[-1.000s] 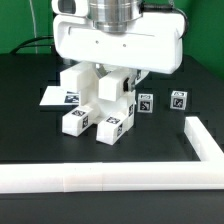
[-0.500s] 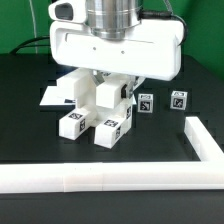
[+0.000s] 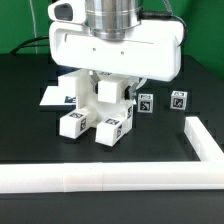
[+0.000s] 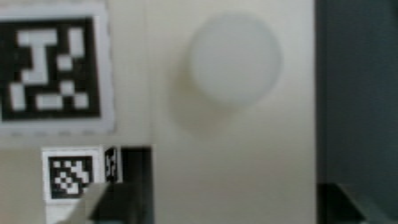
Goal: Assemble chair
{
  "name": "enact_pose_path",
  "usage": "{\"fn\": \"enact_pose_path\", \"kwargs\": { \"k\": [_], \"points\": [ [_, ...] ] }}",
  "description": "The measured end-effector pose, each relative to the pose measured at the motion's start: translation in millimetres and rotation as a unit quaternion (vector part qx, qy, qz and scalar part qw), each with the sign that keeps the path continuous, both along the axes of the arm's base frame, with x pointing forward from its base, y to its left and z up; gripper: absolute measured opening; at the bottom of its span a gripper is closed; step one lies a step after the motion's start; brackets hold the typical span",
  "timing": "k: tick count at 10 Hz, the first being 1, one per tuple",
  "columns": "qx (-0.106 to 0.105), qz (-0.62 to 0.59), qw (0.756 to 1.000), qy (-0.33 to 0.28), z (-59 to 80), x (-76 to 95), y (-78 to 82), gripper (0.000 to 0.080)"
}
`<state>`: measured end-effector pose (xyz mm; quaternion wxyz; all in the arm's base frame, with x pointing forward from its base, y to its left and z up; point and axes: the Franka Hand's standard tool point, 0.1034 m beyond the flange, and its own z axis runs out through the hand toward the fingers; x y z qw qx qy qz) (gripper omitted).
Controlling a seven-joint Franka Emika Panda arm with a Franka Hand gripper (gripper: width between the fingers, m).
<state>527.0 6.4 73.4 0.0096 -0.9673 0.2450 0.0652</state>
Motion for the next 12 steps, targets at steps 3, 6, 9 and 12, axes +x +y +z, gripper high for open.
{"fn": "enact_pose_path", "kwargs": {
  "k": [3,6,9,12],
  "points": [
    [0.0,0.0,1.0,0.0,-0.3,-0.2,-0.8,0.064],
    [0.0,0.0,1.0,0.0,-0.3,-0.2,-0.8,0.0648],
    [0.0,0.0,1.0,0.0,-0.3,-0.2,-0.8,0.0649],
    [-0.004,-0.001,1.0,-0.007,-4.4,0.3,-5.0,0.0649]
  ]
}}
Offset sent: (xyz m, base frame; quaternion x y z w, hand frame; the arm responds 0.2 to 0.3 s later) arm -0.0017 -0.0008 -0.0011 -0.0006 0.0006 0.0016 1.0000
